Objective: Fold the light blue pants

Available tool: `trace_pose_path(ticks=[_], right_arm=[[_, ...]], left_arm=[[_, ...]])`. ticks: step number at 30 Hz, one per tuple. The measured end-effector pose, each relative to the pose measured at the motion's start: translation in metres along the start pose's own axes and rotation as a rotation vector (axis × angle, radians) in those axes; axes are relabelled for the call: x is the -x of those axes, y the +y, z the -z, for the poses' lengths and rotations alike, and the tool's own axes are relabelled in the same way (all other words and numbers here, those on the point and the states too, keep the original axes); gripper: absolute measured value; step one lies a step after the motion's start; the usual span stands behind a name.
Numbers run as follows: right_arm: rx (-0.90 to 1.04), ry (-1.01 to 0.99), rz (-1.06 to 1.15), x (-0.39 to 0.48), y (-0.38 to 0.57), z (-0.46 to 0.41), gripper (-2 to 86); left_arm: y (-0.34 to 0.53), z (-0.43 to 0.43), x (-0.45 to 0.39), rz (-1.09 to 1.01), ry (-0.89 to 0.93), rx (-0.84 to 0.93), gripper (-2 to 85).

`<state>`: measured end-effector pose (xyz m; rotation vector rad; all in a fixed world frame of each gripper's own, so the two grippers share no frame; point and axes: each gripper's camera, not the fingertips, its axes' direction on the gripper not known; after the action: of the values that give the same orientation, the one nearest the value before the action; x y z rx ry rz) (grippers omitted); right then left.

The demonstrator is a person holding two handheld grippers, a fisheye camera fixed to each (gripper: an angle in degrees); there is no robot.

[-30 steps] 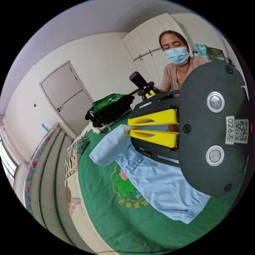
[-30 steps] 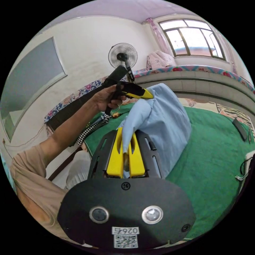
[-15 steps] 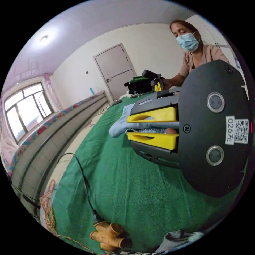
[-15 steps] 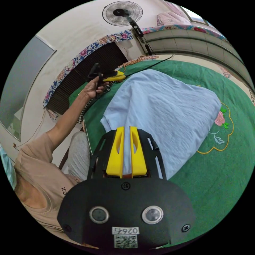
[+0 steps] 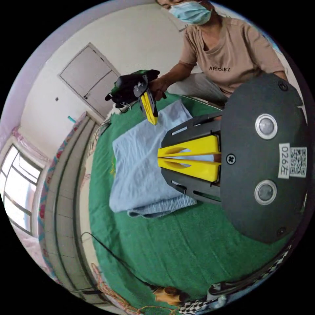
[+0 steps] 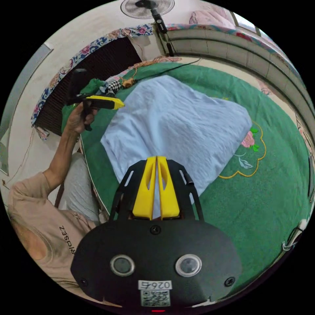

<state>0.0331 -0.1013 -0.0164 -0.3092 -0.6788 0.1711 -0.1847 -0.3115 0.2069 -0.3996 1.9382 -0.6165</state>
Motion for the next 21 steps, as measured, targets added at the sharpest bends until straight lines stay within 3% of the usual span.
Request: trace_pose_path(ticks=[1, 4, 7, 12, 14, 15, 17, 19, 21], right_arm=[[-0.019, 0.018, -0.013, -0.004, -0.001, 0.002, -1.0], [0.105, 0.217, -0.165, -0.046, -0.001, -0.018, -1.2], [0.056, -0.012, -0.300, -0.086, 0.012, -0.001, -1.1], [-0.247, -0.129, -0.252, -0.094, 0.023, 0.057, -1.0], [-0.220, -0.030, -0.240, -0.096, 0.018, 0.050, -1.0], [-0.073, 0.064, -0.266, -0.104, 0.013, 0.032, -1.1], [0.037, 0.119, -0.311, -0.119, 0.018, 0.018, -1.1], [-0.040, 0.039, -0.360, -0.130, 0.030, 0.037, -1.0], [-0.241, -0.060, -0.352, -0.136, 0.047, 0.081, -1.0]], left_arm=[[-0.002, 0.002, -0.012, -0.051, -0.034, -0.002, -1.0], [-0.002, -0.025, 0.008, 0.038, -0.286, 0.315, -1.0], [0.010, 0.019, 0.039, 0.195, -0.001, 0.144, -1.0], [0.031, 0.090, 0.029, 0.124, 0.160, -0.227, -1.0], [0.024, 0.089, 0.026, 0.114, 0.092, -0.204, -1.0], [0.020, 0.083, 0.028, 0.124, 0.051, -0.151, -1.0], [0.013, 0.051, 0.043, 0.168, -0.070, 0.118, -1.0], [0.024, 0.069, 0.053, 0.239, 0.026, 0.016, -1.0], [0.038, 0.104, 0.051, 0.221, 0.102, -0.172, -1.0]])
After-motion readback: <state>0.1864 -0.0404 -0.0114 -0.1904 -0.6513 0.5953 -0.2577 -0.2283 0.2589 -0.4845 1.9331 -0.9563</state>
